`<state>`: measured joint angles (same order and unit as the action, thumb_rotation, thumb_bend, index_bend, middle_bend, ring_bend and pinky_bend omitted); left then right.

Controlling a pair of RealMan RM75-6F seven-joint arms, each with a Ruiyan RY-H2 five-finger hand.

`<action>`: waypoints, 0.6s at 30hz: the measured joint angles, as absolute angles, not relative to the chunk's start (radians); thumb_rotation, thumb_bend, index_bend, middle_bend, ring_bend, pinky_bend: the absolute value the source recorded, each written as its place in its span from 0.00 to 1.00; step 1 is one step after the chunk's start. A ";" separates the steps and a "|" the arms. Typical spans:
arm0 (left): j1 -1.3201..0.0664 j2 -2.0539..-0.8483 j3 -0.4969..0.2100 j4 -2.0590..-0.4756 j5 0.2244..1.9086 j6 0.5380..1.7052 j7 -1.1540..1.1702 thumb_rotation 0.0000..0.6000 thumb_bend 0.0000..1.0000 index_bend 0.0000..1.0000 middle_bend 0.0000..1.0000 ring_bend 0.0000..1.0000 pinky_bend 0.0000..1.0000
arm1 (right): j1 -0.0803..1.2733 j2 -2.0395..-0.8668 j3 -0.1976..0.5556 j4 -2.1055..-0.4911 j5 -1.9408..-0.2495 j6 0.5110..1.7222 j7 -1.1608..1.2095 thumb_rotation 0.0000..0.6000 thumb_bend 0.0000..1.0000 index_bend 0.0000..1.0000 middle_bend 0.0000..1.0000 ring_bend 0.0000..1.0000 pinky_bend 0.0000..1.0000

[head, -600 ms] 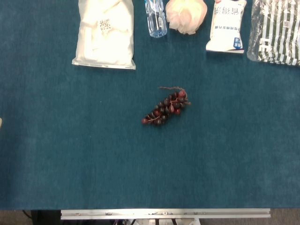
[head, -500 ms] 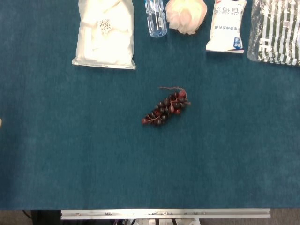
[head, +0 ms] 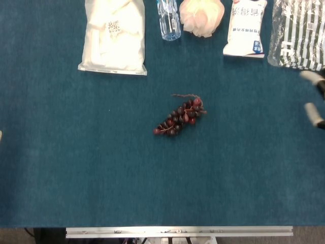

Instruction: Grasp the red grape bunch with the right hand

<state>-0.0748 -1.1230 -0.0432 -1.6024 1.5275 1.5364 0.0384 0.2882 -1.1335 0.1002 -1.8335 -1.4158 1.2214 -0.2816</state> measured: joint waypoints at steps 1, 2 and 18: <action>-0.074 -1.123 -0.043 -1.602 1.527 1.538 0.037 1.00 0.25 0.31 0.31 0.23 0.17 | 0.304 -1.138 0.104 -1.833 -1.417 1.199 -0.260 1.00 0.38 0.25 0.37 0.22 0.26; -0.072 -1.123 -0.043 -1.602 1.527 1.540 0.035 1.00 0.25 0.31 0.31 0.23 0.17 | 0.325 -1.147 0.108 -1.831 -1.419 1.170 -0.229 1.00 0.38 0.28 0.40 0.26 0.30; -0.032 -1.109 -0.046 -1.602 1.524 1.598 -0.027 1.00 0.25 0.32 0.31 0.23 0.17 | 0.576 -1.501 0.191 -1.614 -1.398 0.919 0.201 1.00 0.38 0.87 0.88 0.84 0.75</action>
<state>-0.0323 -1.1094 -0.0456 -1.6016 1.5238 1.5984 -0.0273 0.5759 -1.5010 0.1906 -1.6141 -1.3978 0.9193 0.2014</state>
